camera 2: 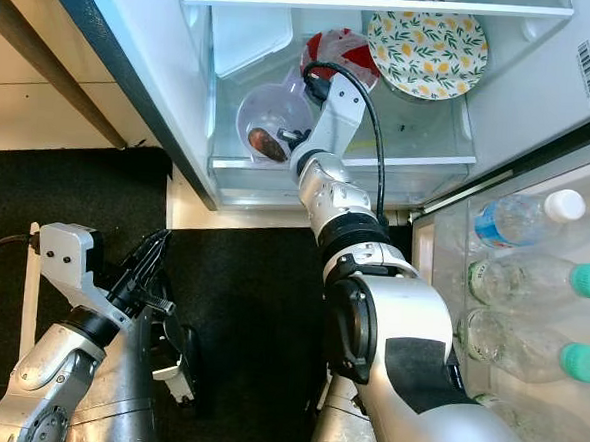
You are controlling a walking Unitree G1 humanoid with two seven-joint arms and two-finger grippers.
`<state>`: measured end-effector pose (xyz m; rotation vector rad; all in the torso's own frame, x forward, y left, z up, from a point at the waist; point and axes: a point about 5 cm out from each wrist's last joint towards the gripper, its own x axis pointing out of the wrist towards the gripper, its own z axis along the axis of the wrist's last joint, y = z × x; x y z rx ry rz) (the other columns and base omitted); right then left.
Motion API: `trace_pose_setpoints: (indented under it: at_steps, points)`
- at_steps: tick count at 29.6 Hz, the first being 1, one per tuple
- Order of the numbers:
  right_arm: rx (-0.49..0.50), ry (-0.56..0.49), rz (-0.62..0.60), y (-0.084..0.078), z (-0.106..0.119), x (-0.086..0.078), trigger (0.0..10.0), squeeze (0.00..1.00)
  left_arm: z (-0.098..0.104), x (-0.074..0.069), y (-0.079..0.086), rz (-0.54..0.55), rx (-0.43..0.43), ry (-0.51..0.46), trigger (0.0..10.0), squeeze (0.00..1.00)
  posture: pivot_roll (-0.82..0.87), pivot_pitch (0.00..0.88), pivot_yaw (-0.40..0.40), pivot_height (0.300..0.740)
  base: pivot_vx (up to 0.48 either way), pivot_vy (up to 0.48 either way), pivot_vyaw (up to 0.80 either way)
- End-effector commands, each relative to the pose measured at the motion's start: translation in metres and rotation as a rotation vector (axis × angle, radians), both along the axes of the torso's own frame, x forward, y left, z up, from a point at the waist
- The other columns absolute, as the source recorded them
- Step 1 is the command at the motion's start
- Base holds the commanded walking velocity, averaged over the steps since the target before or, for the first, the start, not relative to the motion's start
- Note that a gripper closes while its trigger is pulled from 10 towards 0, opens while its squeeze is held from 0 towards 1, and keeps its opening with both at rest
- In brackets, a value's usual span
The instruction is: Restocking fridge
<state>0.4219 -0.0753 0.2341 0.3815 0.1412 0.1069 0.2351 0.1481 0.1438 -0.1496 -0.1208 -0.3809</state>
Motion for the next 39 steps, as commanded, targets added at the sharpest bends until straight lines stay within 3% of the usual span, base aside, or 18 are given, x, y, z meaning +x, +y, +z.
trace_pose_setpoints:
  at_steps: [1, 11, 13, 14, 15, 16, 17, 22, 23, 27, 28, 32, 33, 34, 35, 39]
  points:
    - [0.022, 0.029, 0.001, 0.006, -0.007, -0.002, 10.0, 1.0, -0.014, -0.005, 0.0, 0.01, -0.01, 0.054, 10.0, 0.0, 0.19, 0.61, -0.047, 0.365, 0.0, 0.0, 0.0]
    - [0.046, -0.002, -0.008, 0.016, 0.004, -0.002, 10.0, 1.0, -0.014, -0.006, 0.0, 0.011, -0.012, 0.055, 10.0, 0.0, 0.19, 0.613, -0.048, 0.365, 0.0, 0.0, 0.0]
    - [0.1, -0.012, -0.024, 0.013, 0.008, -0.001, 10.0, 0.74, -0.015, -0.006, -0.001, 0.011, -0.013, 0.056, 10.0, 0.0, 0.19, 0.617, -0.05, 0.365, 0.0, 0.0, 0.0]
    - [0.121, -0.014, -0.029, 0.011, 0.01, 0.0, 10.0, 0.74, -0.015, -0.005, -0.001, 0.012, -0.013, 0.057, 10.0, 0.0, 0.19, 0.616, -0.051, 0.365, 0.0, 0.0, 0.0]
    - [0.15, -0.018, -0.04, 0.008, 0.011, 0.0, 10.0, 0.59, -0.015, -0.005, -0.001, 0.012, -0.013, 0.056, 10.0, 0.0, 0.19, 0.616, -0.051, 0.365, 0.0, 0.0, 0.0]
    - [0.173, -0.022, -0.049, 0.005, 0.012, 0.001, 10.0, 0.53, -0.015, -0.005, -0.001, 0.013, -0.014, 0.056, 10.0, 0.0, 0.18, 0.616, -0.051, 0.365, 0.0, 0.0, 0.0]
    - [0.223, -0.034, -0.061, -0.002, 0.014, 0.002, 10.0, 0.36, -0.015, -0.005, -0.001, 0.013, -0.015, 0.055, 10.0, 0.0, 0.17, 0.612, -0.053, 0.365, 0.0, 0.0, 0.0]
    - [0.332, -0.111, -0.042, -0.016, 0.026, 0.005, 10.0, 0.36, -0.016, -0.003, -0.003, 0.011, -0.019, 0.053, 10.0, 0.0, 0.16, 0.608, -0.056, 0.365, 0.0, 0.0, 0.0]
    - [0.35, -0.152, -0.011, -0.02, 0.029, 0.005, 10.0, 0.1, -0.016, -0.002, -0.004, 0.009, -0.022, 0.052, 10.0, 0.0, 0.16, 0.608, -0.056, 0.365, 0.0, 0.0, 0.0]
    - [0.353, -0.187, 0.012, -0.024, 0.031, 0.005, 10.0, 0.1, -0.015, -0.002, -0.005, 0.007, -0.024, 0.05, 10.0, 0.0, 0.16, 0.608, -0.056, 0.365, 0.0, 0.0, 0.0]
    - [0.326, -0.235, 0.048, -0.032, 0.028, 0.004, 10.0, 0.0, -0.016, -0.001, -0.005, 0.006, -0.025, 0.049, 10.0, 0.0, 0.15, 0.606, -0.057, 0.365, 0.0, 0.0, 0.0]
    - [0.302, -0.299, 0.106, -0.042, 0.024, 0.002, 10.0, 0.0, -0.016, 0.0, -0.005, 0.005, -0.026, 0.047, 10.0, 0.0, 0.15, 0.605, -0.057, 0.365, 0.0, 0.0, 0.0]
    - [0.298, -0.321, 0.126, -0.047, 0.021, 0.001, 4.6, 0.0, -0.016, 0.0, -0.005, 0.006, -0.026, 0.047, 10.0, 0.0, 0.15, 0.605, -0.057, 0.365, 0.0, 0.0, 0.0]
    - [0.298, -0.321, 0.126, -0.047, 0.021, 0.001, 4.6, 0.0, -0.016, 0.0, -0.005, 0.006, -0.026, 0.047, 10.0, 0.0, 0.15, 0.605, -0.057, 0.365, 0.0, 0.0, 0.0]
    - [0.308, -0.354, 0.163, -0.052, 0.018, -0.002, 0.0, 0.0, -0.016, 0.0, -0.005, 0.005, -0.027, 0.047, 10.0, 0.0, 0.15, 0.605, -0.057, 0.365, 0.0, 0.0, 0.0]
    - [0.333, -0.401, 0.203, -0.056, 0.017, -0.005, 0.0, 0.0, -0.016, 0.0, -0.005, 0.004, -0.028, 0.047, 10.0, 0.0, 0.14, 0.605, -0.055, 0.365, 0.0, 0.0, 0.0]
